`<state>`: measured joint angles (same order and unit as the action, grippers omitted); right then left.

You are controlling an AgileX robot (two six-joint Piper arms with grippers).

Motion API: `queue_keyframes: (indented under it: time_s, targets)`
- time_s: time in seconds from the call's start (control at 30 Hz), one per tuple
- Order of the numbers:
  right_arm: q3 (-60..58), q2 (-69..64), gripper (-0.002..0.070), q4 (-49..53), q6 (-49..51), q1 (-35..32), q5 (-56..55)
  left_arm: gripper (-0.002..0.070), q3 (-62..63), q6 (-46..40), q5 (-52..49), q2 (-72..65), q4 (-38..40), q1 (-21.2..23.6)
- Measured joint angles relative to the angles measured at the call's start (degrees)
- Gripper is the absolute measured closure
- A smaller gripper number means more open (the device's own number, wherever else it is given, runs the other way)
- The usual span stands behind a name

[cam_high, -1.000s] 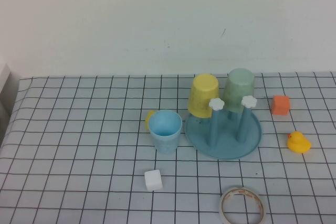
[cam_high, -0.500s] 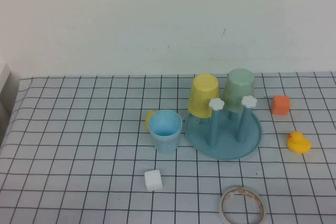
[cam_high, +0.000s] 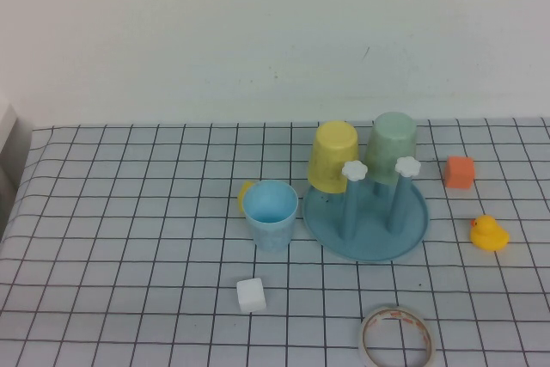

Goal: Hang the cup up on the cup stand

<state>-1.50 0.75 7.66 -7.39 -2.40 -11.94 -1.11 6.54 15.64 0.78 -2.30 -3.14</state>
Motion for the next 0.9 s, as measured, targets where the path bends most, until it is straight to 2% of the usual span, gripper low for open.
queue_keyframes:
  time_s: [0.23, 0.33, 0.4, 0.47, 0.6, 0.73, 0.83, 0.9]
  targets:
    - [0.00, 0.00, 0.0333, 0.10, -0.09, 0.00, -1.31, 0.0676, 0.00, 0.11, 1.66, 0.00, -0.08, 0.00]
    - [0.00, 0.00, 0.0333, -0.61, -0.09, 0.00, -1.54, 0.0676, 0.00, 3.34, 4.96, 0.00, -0.22, 0.00]
    - [0.00, 0.00, 0.0333, -2.21, 0.01, 0.00, -2.68, 0.0676, 0.25, 7.23, 9.39, 0.00, -1.92, 0.00]
    - [-0.05, 0.00, 0.0333, -4.48, 0.01, 0.00, -5.07, 0.0676, 3.23, 8.73, 9.56, 0.00, -6.83, 0.00]
    - [-0.05, 0.00, 0.0333, -8.52, 0.01, 0.00, -11.54, 0.0676, 13.22, 9.25, 1.25, 0.00, -17.22, 0.00]
    - [-0.05, 0.00, 0.0333, -11.13, 1.41, 0.00, -14.33, 0.0676, 22.03, 9.48, -12.77, -1.55, -22.01, 0.00]
    - [1.42, 0.00, 0.0333, -11.73, 4.85, 0.00, -10.09, 0.0676, 27.71, 9.53, -21.39, -3.53, -23.90, 0.00]
    - [5.10, 0.00, 0.0333, -10.29, 6.00, 0.00, -2.95, 0.0676, 30.70, 9.53, -25.75, -5.04, -24.59, 0.00]
